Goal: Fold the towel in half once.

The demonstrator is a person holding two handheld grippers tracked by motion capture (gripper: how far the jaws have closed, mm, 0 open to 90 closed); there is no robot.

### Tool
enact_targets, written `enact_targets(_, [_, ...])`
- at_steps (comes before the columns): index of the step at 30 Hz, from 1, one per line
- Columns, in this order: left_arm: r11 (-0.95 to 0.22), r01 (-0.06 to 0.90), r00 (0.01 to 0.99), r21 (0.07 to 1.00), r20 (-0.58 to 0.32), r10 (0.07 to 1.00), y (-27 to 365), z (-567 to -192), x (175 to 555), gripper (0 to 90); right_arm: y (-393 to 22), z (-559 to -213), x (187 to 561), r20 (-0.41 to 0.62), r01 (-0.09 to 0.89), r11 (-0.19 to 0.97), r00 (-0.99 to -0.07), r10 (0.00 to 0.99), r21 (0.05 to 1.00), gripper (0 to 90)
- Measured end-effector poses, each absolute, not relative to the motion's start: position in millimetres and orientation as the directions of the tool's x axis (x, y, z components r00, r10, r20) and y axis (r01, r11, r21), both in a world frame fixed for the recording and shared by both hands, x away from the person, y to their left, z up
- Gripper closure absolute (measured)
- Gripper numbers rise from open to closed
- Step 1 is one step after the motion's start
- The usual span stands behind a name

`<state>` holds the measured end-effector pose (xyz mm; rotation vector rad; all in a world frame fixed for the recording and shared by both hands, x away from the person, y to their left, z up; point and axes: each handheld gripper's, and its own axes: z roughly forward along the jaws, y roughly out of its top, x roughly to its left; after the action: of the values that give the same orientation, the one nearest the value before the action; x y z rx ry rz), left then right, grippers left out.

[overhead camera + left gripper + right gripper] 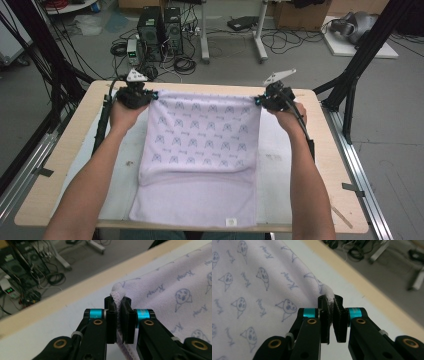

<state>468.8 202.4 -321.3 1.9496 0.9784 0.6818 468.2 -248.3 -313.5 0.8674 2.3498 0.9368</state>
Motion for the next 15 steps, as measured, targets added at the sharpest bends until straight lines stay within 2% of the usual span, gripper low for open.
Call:
enact_targets(1, [-0.341,0.379,0.525,0.860,0.104,0.845,203,-317,471,77.0,-248,-306,471,-0.181,0.383,0.561,-0.685,0.705,0.734,82.7])
enact_targets(2, [-0.341,0.389,0.496,0.856,0.118,0.860,205,-316,473,64.6,-249,-302,475,-0.171,0.381,0.544,-0.681,0.712,0.748,72.4])
enact_targets(3, [-0.331,0.408,0.496,0.851,0.098,0.863,208,-318,474,57.1,-249,-303,480,-0.138,0.415,0.520,-0.668,0.731,0.746,63.1])
enact_targets(4, [-0.330,0.434,0.504,0.838,0.078,0.860,211,-322,474,54.3,-249,-306,482,-0.124,0.426,0.513,-0.667,0.735,0.745,59.9])
enact_targets(10, [-0.353,0.437,0.551,0.828,0.064,0.832,226,-351,453,51.8,-246,-337,469,-0.087,0.439,0.532,-0.707,0.702,0.724,53.2])
enact_targets(13, [-0.361,0.416,0.571,0.835,0.069,0.818,231,-360,434,51.5,-245,-347,452,-0.070,0.429,0.537,-0.732,0.678,0.726,50.4])
enact_targets(14, [-0.365,0.411,0.577,0.835,0.072,0.813,232,-362,429,51.5,-243,-349,447,-0.053,0.444,0.553,-0.745,0.665,0.705,47.0])
enact_targets(15, [-0.360,0.398,0.584,0.844,0.069,0.809,233,-363,423,51.5,-243,-351,440,-0.048,0.437,0.550,-0.751,0.659,0.712,47.9])
